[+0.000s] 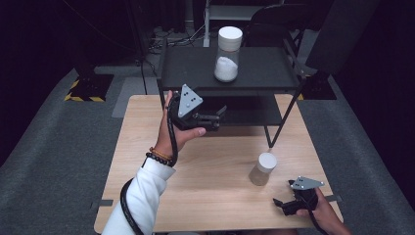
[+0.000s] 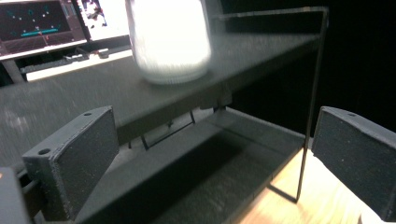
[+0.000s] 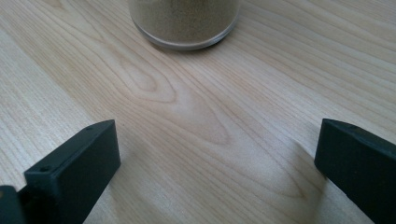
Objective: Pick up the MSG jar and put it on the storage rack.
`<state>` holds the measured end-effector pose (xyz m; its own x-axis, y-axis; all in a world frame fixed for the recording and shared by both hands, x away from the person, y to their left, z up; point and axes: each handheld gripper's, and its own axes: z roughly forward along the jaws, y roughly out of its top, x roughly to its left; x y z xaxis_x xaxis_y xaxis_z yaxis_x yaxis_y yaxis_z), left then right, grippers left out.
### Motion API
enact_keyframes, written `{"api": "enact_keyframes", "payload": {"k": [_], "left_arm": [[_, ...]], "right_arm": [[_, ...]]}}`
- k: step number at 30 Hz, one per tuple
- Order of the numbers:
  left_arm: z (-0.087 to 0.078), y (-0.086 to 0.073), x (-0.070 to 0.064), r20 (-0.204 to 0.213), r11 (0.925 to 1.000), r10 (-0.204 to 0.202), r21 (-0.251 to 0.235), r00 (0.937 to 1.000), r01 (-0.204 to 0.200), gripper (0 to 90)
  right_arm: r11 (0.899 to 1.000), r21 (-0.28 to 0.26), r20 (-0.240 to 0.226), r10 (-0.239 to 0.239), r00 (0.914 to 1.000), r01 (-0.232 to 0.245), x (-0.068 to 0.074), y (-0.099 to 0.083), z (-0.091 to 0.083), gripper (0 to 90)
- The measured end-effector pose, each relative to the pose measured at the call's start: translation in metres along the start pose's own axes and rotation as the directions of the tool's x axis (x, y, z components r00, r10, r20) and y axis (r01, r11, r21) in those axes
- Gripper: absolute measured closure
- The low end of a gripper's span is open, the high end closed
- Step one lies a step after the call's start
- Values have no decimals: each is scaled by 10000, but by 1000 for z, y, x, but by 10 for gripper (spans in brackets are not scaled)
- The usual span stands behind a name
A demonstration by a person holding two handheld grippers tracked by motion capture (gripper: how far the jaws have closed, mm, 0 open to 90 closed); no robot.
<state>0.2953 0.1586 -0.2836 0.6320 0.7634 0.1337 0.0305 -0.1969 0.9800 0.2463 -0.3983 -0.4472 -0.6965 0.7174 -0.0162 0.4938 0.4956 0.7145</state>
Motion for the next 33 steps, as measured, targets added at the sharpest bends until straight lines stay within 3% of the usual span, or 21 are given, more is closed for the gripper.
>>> {"api": "enact_keyframes", "payload": {"k": [12, 23, 33], "left_arm": [[-9, -33, -9, -27, 9988, 171, 452, 9999, -169, 1], [-13, -60, -11, -100, 9949, 16, 1013, 9999, -6, 1], [-25, -88, -10, -37, 9860, -140, 1662, 9999, 144, 1]], "right_arm": [[10000, -2, -2, -1, 10000, 1, 0, 0, 0, 0], [10000, -4, 0, -2, 10000, 2, 0, 0, 0, 0], [10000, -3, -3, -1, 10000, 1, 0, 0, 0, 0]]}}
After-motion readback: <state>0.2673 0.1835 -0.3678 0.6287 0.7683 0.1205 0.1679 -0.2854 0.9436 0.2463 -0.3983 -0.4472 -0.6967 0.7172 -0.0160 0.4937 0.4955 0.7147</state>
